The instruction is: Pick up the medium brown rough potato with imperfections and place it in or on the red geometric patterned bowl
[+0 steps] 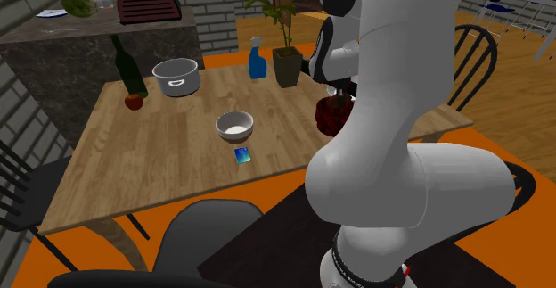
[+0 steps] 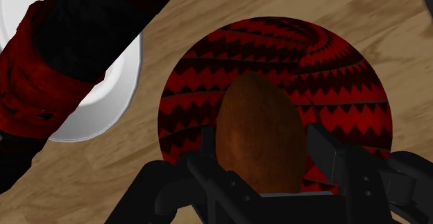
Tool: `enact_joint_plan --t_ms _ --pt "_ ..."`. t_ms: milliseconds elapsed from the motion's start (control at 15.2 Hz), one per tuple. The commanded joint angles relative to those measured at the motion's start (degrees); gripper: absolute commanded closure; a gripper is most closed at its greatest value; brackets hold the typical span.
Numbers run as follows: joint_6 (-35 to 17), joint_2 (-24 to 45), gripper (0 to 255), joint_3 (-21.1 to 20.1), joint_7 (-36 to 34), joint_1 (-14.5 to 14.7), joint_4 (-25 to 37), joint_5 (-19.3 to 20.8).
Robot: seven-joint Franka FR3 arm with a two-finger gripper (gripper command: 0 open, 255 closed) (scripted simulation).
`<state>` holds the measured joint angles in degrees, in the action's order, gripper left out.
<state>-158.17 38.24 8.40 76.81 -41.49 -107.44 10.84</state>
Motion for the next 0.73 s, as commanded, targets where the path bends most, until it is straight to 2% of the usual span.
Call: enact_joint_plan --t_ms 0,66,132,462,660 --pt "-0.01 0.00 255 0.00 0.00 0.00 0.00 0.00" --pt "-0.01 0.00 255 0.00 0.00 0.00 0.00 0.00" --pt "-0.01 0.01 0 0.00 0.00 0.00 0.00 0.00" --pt "-0.01 0.00 0 0.00 0.00 0.00 0.00 0.00" --pt "2.71 -5.71 0 0.24 -0.18 0.92 -3.07 0.30"
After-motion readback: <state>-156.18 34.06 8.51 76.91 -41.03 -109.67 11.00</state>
